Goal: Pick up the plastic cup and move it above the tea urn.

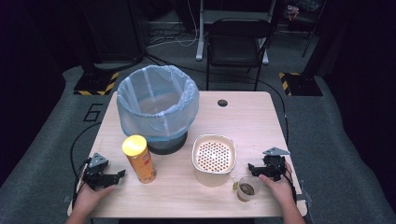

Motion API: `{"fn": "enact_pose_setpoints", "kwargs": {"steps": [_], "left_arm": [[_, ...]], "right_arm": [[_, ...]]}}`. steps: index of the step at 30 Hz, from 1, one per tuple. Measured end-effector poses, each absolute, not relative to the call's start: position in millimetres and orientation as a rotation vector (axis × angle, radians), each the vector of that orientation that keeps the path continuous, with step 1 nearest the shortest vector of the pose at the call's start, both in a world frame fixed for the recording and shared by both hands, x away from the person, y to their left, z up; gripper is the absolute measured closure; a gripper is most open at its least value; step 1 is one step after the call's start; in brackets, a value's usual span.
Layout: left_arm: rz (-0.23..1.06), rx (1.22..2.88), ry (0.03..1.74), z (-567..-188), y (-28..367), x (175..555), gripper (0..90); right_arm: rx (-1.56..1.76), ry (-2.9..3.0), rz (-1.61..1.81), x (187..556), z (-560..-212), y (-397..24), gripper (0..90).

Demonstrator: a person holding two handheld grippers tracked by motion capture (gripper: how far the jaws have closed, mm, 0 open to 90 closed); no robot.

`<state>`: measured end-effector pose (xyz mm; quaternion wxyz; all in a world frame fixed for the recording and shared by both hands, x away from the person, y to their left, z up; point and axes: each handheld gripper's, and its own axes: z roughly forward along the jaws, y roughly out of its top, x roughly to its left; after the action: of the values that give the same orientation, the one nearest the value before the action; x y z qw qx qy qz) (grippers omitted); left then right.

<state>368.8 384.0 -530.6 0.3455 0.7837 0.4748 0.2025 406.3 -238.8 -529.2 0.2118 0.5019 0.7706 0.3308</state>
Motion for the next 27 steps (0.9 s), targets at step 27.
{"fn": "enact_pose_setpoints", "kwargs": {"steps": [27], "left_arm": [[0.537, 2.025, 1.257, -532.2, 379.0, 370.3, 4.1]], "right_arm": [[1.389, 2.146, 0.916, 406.4, -529.2, -239.1, 2.3]]}}
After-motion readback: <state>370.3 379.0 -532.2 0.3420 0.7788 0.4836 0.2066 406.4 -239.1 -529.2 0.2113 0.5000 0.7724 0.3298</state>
